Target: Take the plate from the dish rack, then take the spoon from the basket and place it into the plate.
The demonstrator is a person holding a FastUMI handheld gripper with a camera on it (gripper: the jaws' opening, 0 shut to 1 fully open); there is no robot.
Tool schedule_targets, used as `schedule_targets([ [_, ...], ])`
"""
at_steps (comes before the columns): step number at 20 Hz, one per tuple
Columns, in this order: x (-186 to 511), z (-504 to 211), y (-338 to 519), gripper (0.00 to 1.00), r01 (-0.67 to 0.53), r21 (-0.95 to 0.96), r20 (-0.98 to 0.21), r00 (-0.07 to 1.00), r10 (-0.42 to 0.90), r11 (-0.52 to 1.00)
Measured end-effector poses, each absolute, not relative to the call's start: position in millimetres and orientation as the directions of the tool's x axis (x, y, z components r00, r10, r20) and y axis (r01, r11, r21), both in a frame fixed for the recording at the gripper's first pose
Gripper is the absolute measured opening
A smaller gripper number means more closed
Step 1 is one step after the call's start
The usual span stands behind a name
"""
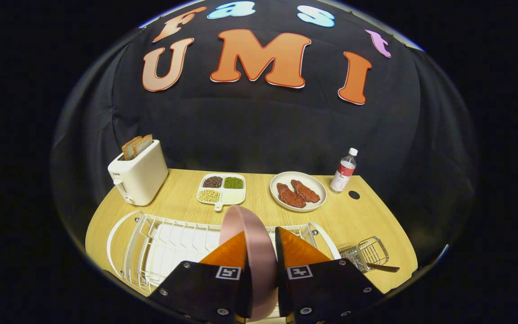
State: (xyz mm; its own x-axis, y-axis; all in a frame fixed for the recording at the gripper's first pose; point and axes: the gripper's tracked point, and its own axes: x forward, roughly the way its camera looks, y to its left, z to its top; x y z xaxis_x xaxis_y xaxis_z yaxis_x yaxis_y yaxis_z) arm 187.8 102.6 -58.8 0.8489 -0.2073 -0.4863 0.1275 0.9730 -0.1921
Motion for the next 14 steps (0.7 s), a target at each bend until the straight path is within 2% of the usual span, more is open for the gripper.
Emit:
schedule_targets([
  [6, 192, -55, 102, 0.22, 0.128, -0.243, -0.467, 0.854, -0.232, 0.962],
  [10, 195, -35, 102, 0.22, 0.137, -0.311, -0.403, 0.877, -0.261, 0.94],
  [14, 185, -20, 110, 0.2, 0.11, -0.25, -0.397, 0.894, -0.206, 0.962],
])
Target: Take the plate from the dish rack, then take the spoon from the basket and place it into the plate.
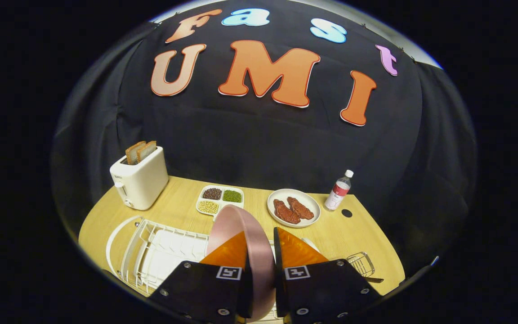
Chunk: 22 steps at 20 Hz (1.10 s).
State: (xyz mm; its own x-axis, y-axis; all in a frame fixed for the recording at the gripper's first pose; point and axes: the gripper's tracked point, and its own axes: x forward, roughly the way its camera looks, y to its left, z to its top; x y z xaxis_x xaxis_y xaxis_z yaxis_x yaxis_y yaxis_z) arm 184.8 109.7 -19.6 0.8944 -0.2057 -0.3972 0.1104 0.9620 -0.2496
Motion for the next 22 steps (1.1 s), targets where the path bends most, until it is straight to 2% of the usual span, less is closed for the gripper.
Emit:
schedule_targets([
  [3, 161, -11, 110, 0.2, 0.086, -0.226, -0.396, 0.902, -0.172, 0.97],
  [8, 95, -7, 122, 0.2, -0.005, -0.093, -0.401, 0.916, -0.032, 0.996],
  [14, 13, -34, 119, 0.2, -0.084, 0.061, -0.409, 0.907, 0.101, 0.995],
  [22, -44, -112, 90, 0.2, -0.04, 0.344, -0.438, 0.877, 0.198, 0.938],
])
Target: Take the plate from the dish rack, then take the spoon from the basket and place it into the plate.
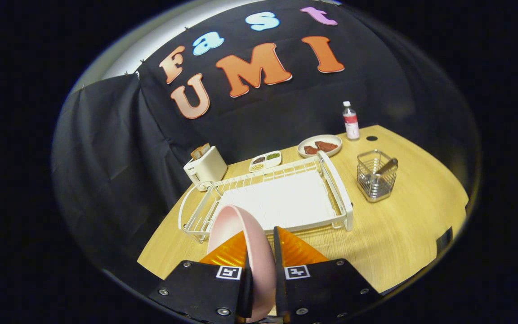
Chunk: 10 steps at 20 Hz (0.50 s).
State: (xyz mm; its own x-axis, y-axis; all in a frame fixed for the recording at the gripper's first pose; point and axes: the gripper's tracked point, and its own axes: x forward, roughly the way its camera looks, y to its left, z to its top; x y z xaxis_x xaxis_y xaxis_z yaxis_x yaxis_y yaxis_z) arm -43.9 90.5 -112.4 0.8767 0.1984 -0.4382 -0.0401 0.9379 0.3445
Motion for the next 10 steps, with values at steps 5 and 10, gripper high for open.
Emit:
schedule_targets([
  [5, -53, -179, 83, 0.2, 0.039, 0.509, -0.472, 0.848, 0.241, 0.86],
  [10, -50, -221, 90, 0.2, 0.078, 0.634, -0.467, 0.832, 0.301, 0.769],
])
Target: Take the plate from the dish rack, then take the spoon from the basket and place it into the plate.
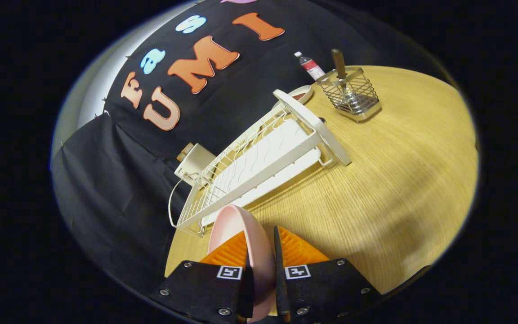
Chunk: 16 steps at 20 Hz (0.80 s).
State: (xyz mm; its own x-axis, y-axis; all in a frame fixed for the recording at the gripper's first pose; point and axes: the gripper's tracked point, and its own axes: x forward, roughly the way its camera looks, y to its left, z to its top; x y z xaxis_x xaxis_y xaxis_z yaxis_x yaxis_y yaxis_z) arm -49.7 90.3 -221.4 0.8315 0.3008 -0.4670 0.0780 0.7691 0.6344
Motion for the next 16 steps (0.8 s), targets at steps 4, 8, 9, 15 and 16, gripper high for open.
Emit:
schedule_targets([
  [4, -45, -237, 95, 0.2, 0.104, 0.683, -0.466, 0.825, 0.321, 0.723],
  [8, -44, -232, 96, 0.23, 0.072, 0.655, -0.474, 0.815, 0.335, 0.752],
  [9, -42, -236, 92, 0.31, 0.071, 0.627, -0.483, 0.816, 0.316, 0.776],
  [15, -33, -222, 35, 0.65, 0.087, 0.464, -0.469, 0.868, 0.161, 0.881],
  [16, -32, -220, 21, 0.69, 0.102, 0.417, -0.469, 0.875, 0.118, 0.903],
])
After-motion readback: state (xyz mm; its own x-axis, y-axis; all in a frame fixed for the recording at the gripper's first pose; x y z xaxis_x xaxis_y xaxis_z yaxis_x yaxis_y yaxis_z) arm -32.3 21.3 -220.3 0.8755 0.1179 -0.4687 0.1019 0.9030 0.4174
